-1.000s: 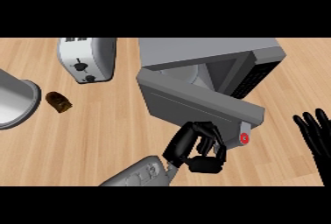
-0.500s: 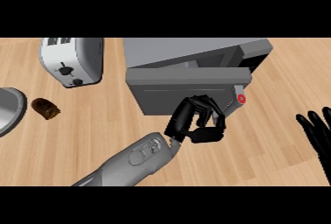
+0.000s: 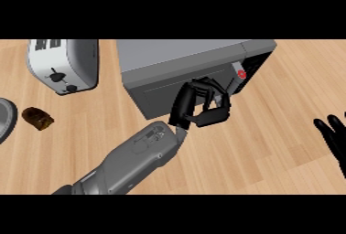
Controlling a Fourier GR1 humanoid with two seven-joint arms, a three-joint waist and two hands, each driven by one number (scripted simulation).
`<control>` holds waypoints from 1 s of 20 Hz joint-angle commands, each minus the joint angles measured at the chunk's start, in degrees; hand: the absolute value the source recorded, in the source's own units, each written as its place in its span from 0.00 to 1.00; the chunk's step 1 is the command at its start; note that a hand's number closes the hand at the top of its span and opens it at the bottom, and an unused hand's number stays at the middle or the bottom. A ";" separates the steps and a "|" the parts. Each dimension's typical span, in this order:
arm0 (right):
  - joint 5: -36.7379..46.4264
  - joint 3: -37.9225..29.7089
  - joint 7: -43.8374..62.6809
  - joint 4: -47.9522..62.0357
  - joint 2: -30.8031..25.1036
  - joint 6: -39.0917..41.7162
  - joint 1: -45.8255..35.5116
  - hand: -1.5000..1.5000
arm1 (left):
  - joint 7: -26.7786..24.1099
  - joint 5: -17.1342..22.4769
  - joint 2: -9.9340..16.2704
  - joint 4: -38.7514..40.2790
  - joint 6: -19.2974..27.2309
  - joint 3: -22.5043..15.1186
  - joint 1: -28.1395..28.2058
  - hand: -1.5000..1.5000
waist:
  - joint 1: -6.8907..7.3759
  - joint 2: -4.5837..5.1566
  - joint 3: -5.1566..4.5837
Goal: Pick up the milk, place it into the microwave and close the microwave
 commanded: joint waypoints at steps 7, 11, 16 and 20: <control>-3.65 -1.56 2.36 -1.76 -2.10 -0.09 -1.82 0.00 | -5.05 5.34 0.02 4.97 -1.25 2.32 -3.93 1.00 | -1.48 0.66 0.16; -5.03 -1.77 3.55 -2.33 -2.58 -0.75 -2.89 0.00 | -7.12 7.03 0.02 5.31 -0.96 2.07 -3.97 1.00 | -1.37 0.71 0.13; -6.77 -3.03 4.29 -2.36 -3.73 -0.68 -3.72 0.00 | -8.43 8.63 0.02 6.13 -1.37 1.62 -4.50 1.00 | -2.18 0.96 0.22; -7.95 -2.94 5.20 -3.18 -4.29 -0.79 -4.27 0.00 | -10.34 9.05 0.02 7.11 -1.06 1.00 -4.19 1.00 | -2.46 1.21 0.18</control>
